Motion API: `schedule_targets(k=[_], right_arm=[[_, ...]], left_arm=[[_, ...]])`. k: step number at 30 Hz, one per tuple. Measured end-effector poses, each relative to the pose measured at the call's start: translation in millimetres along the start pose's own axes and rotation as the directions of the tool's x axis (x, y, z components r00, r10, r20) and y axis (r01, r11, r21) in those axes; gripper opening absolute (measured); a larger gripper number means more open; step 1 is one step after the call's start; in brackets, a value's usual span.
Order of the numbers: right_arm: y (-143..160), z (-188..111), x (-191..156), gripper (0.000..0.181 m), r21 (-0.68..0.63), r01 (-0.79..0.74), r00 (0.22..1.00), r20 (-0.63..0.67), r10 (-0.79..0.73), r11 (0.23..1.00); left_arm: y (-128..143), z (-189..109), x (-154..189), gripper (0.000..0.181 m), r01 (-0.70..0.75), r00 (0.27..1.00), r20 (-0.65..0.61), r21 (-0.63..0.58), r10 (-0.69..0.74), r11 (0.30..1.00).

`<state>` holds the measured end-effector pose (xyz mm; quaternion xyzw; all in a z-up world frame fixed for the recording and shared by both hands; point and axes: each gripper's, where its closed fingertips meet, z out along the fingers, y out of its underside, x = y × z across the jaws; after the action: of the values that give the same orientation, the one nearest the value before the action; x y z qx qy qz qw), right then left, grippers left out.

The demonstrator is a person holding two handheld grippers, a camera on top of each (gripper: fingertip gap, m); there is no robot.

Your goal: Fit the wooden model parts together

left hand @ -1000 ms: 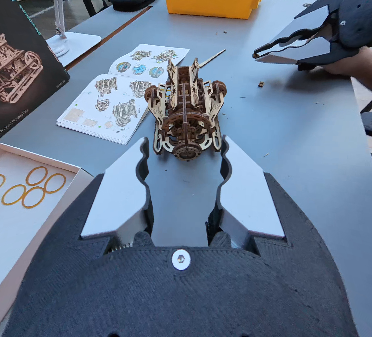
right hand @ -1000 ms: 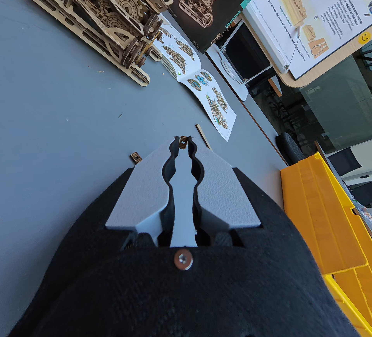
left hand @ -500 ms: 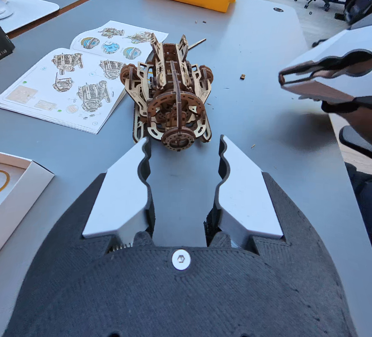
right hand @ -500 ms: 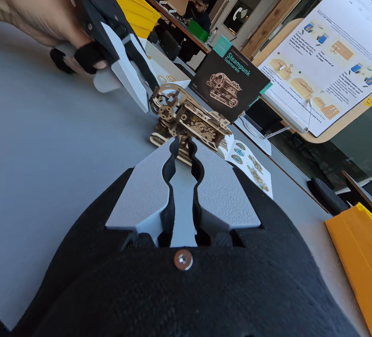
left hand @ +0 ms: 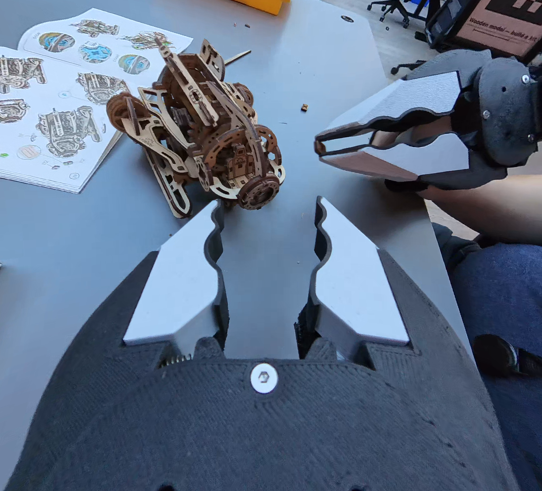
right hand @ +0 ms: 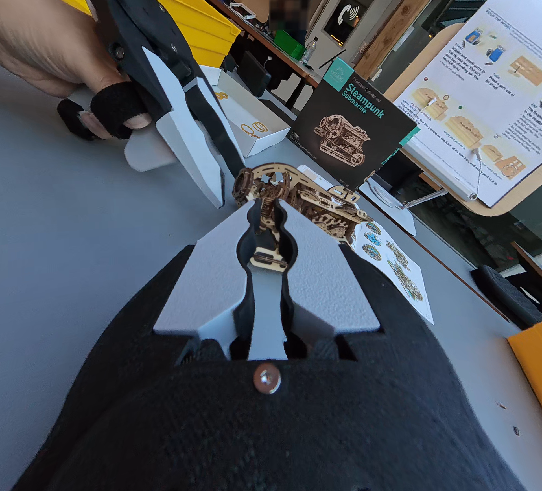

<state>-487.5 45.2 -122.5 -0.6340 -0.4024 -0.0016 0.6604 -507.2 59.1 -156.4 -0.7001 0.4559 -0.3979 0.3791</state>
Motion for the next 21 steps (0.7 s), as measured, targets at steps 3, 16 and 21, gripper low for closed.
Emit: schedule_targets(k=[3,16,21], right_arm=[[3,4,-2,0.006,-0.018,0.002,1.000,0.008,-0.001,1.000],[-5,8,10,0.006,-0.021,0.012,0.995,-0.096,-0.014,1.000],[-10,12,28,0.007,-0.015,0.034,0.986,-0.164,-0.036,0.999]], left_arm=[[6,-2,3,0.060,-0.023,1.000,-0.002,-0.033,0.023,0.999],[-45,-53,-12,0.032,-0.240,0.966,0.090,-0.034,0.242,0.970],[-90,-48,-6,0.031,-0.198,0.980,-0.043,-0.043,0.196,0.979]])
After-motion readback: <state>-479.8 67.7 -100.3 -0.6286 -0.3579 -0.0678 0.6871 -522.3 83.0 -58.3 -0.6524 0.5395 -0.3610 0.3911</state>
